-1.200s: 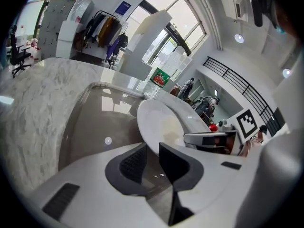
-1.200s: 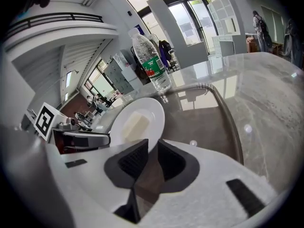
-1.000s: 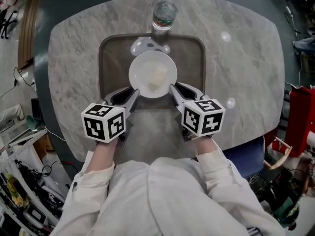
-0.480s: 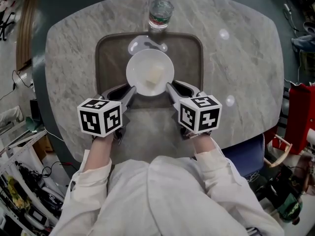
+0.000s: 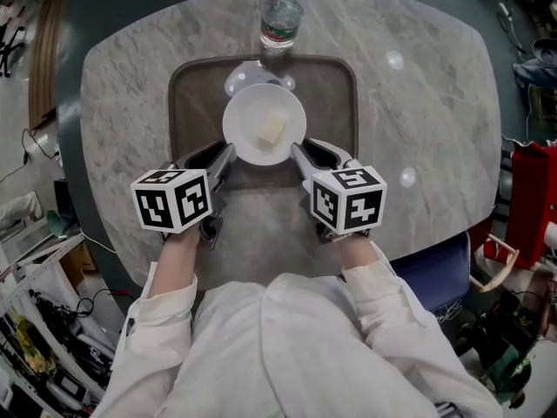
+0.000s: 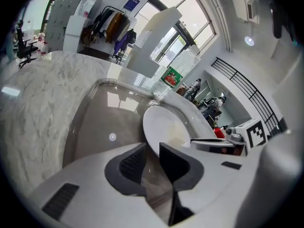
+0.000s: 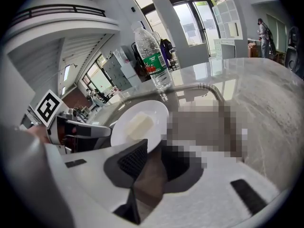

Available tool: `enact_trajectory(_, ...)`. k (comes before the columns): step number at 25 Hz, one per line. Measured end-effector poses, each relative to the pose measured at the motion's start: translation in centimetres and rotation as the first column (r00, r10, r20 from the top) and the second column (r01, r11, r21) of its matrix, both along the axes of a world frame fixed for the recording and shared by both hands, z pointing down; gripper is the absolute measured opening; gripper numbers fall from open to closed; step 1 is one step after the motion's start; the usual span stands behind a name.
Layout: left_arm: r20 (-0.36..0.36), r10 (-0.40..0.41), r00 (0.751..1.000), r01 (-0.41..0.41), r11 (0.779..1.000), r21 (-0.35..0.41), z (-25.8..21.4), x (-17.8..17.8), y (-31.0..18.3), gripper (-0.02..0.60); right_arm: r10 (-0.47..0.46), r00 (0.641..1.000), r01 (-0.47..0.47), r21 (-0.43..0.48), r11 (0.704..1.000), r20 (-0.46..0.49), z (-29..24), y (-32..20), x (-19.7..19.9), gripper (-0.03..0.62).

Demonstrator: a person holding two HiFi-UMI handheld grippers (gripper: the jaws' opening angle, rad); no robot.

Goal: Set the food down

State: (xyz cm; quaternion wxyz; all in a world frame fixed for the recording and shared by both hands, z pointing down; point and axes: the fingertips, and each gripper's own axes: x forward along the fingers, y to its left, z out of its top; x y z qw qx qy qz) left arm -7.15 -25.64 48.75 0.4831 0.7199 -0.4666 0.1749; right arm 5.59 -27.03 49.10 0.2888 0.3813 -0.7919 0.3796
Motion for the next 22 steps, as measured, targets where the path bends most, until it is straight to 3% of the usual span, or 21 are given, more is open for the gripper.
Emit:
enact_trajectory(8, -0.017, -0.012, 1.000, 0.012, 0.998, 0.057, -1.6, -0.6, 0.9, 0.075, 0.049, 0.999, -0.050, 0.061, 0.997, 0.010, -1.6, 0.6, 1.0, 0.052)
enact_trajectory(13, -0.040, 0.006, 0.999, 0.000, 0.990, 0.142, -3.9, -1.0, 2.5, 0.075, 0.073, 0.997, -0.076, 0.118, 0.990, 0.034, -3.9, 2.4, 0.8, 0.052)
enact_trajectory(15, -0.079, 0.037, 0.996, -0.019, 0.974, 0.224, -5.7, -0.7, 3.4, 0.074, 0.086, 0.995, -0.093, 0.147, 0.985, 0.051, -5.1, 3.5, 0.6, 0.052)
enact_trajectory(18, -0.194, 0.082, 0.977, -0.005, 0.931, 0.366, -9.8, -0.6, 5.6, 0.074, 0.100, 0.991, -0.115, 0.190, 0.975, 0.086, -7.0, 5.8, 0.3, 0.052)
enact_trajectory(22, -0.250, 0.121, 0.961, 0.004, 0.894, 0.448, -13.4, -1.3, 8.8, 0.066, 0.065, 0.984, -0.107, 0.254, 0.961, 0.167, -10.0, 8.9, -0.5, 0.018)
